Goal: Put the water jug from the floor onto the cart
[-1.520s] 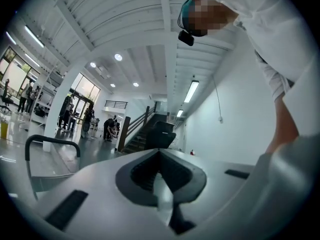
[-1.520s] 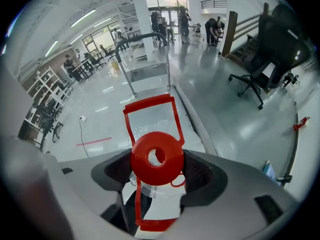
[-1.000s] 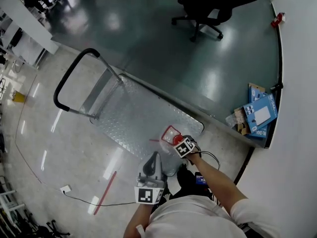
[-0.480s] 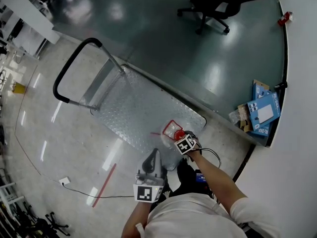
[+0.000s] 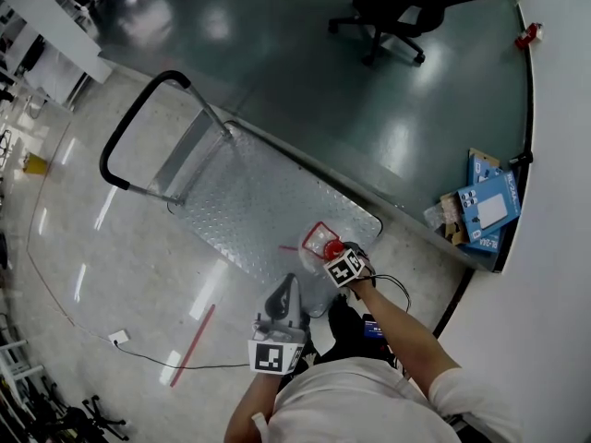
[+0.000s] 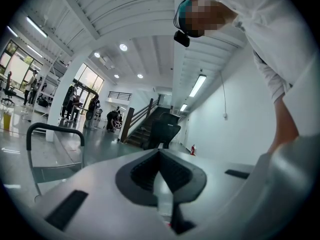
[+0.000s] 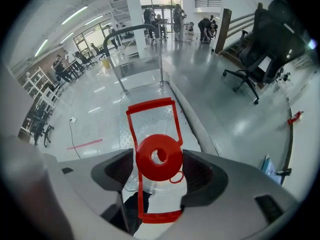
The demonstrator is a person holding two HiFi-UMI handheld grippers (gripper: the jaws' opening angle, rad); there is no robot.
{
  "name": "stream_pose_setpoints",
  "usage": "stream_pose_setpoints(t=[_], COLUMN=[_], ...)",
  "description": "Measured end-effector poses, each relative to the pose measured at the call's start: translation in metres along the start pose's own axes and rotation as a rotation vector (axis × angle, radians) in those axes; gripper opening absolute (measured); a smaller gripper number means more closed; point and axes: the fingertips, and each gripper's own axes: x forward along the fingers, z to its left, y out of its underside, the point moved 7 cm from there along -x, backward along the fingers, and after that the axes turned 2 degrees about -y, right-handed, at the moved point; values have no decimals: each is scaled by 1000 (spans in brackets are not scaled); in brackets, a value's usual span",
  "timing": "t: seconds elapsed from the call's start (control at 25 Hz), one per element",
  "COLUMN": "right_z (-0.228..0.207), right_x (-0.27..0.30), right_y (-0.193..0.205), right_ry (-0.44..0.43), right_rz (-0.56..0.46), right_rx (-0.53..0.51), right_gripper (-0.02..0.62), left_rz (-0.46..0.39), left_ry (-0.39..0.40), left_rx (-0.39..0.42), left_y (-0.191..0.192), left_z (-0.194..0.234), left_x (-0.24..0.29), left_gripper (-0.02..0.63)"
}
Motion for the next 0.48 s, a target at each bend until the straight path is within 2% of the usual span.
stream_pose_setpoints(t=[0.08, 0.16, 0.24, 0.28, 0.36, 0.48], right_z=[2, 4, 5, 6, 10, 19], right_x=[-16, -45, -87, -111, -158, -233], right_y=[-5, -14, -26, -31, -39, -45], right_ry=[-11, 0, 59, 92, 147, 202], right_rz=[-37, -118, -252, -327, -477, -723], right_rx=[-8, -17, -30, -40, -69, -93], right_gripper=[310, 296, 108, 54, 20, 12], left_rz=[-6, -17, -35, -45, -67, -104], left_ry=[-1, 1, 10, 16, 33, 63], left_rx=[-7, -10, -12, -12, -9, 1], left_y=[-2, -5, -11, -14, -22, -37], left_z=[-2, -4, -7, -9, -14, -24], left_x=[-1, -1, -2, -3, -5, -8], left_gripper=[3, 3, 3, 3, 3, 3])
